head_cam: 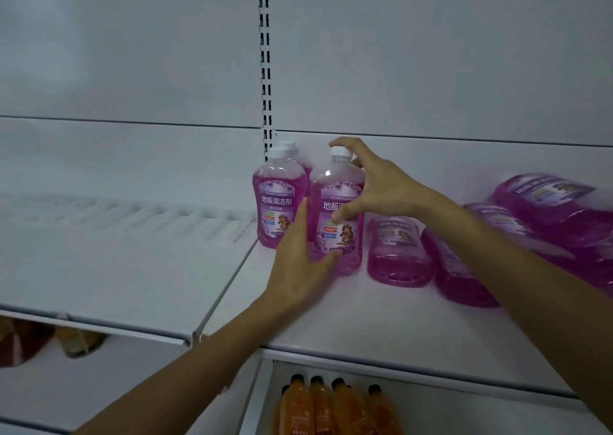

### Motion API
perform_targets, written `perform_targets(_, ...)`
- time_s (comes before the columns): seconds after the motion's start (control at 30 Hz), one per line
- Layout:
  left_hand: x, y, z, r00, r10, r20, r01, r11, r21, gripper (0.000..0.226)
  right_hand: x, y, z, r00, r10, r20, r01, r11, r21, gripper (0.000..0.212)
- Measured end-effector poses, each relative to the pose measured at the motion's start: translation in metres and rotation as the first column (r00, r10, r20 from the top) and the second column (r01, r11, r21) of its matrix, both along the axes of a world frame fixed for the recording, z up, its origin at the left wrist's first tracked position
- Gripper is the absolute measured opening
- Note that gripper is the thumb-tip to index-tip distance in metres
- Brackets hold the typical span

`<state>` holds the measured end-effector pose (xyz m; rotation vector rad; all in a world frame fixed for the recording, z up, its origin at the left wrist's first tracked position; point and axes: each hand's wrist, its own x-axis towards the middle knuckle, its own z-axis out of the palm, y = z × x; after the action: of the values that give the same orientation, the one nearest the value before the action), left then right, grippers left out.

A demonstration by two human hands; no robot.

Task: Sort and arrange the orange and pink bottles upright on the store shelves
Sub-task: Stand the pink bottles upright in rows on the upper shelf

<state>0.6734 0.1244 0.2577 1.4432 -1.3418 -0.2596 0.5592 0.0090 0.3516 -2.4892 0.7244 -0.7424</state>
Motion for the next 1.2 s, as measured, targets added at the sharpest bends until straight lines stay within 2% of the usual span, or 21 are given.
perform_targets(0.07, 0.004, 0.006, -0.01, 0.974, 0.096, 0.207, -0.114, 0.99, 0.077, 0.081, 0.007, 0.0, -0.008, 1.0, -0.02, -0.007, 0.019, 0.999, -0.038, 0.105)
perform_targets(0.13, 0.012, 0.01, -0.017, 0.917, 0.114, 0.382, -0.185, 0.97, 0.156, 0.078, 0.01, -0.003, -0.013, 0.998, -0.052, 0.022, 0.053, 0.997, -0.062, 0.106)
perform_targets(0.2, 0.016, 0.014, -0.017, 0.872, 0.037, 0.487, -0.18, 0.951, 0.25, 0.062, 0.012, -0.009, -0.018, 0.994, -0.096, 0.043, 0.1, 0.991, -0.092, 0.107)
perform_targets(0.27, 0.015, 0.014, -0.016, 0.783, -0.063, 0.618, -0.195, 0.92, 0.34, 0.047, 0.013, -0.015, -0.025, 0.988, -0.141, 0.069, 0.148, 0.983, -0.107, 0.108)
perform_targets(0.33, 0.014, 0.013, -0.016, 0.729, -0.097, 0.678, -0.222, 0.903, 0.368, 0.043, 0.016, -0.019, -0.029, 0.978, -0.199, 0.069, 0.207, 0.967, -0.15, 0.109)
perform_targets(0.47, 0.014, 0.011, -0.017, 0.714, -0.098, 0.693, -0.236, 0.898, 0.37, 0.044, 0.025, -0.02, -0.026, 0.94, -0.342, -0.008, 0.324, 0.899, -0.294, 0.106)
perform_targets(0.67, 0.011, 0.012, -0.019, 0.704, -0.099, 0.703, -0.238, 0.9, 0.365, 0.044, 0.046, -0.026, -0.032, 0.91, -0.413, 0.032, 0.403, 0.865, -0.298, 0.104)
perform_targets(0.9, 0.013, 0.012, -0.022, 0.708, -0.093, 0.7, -0.216, 0.916, 0.339, 0.044, 0.054, -0.028, -0.036, 0.887, -0.462, -0.003, 0.442, 0.849, -0.29, 0.111)
perform_targets(1.03, 0.014, 0.018, -0.019, 0.747, -0.103, 0.656, -0.135, 0.944, 0.302, 0.042, 0.028, -0.024, -0.027, 0.864, -0.497, 0.085, 0.503, 0.859, -0.091, 0.107)
perform_targets(1.1, 0.013, 0.017, -0.018, 0.751, -0.107, 0.652, -0.085, 0.963, 0.256, 0.043, 0.006, -0.029, -0.015, 0.825, -0.565, -0.001, 0.563, 0.822, -0.084, 0.093)
perform_targets(1.2, 0.007, 0.007, -0.012, 0.797, -0.122, 0.592, -0.044, 0.965, 0.257, 0.048, -0.023, -0.032, -0.009, 0.743, -0.619, -0.254, 0.602, 0.785, -0.15, 0.073)
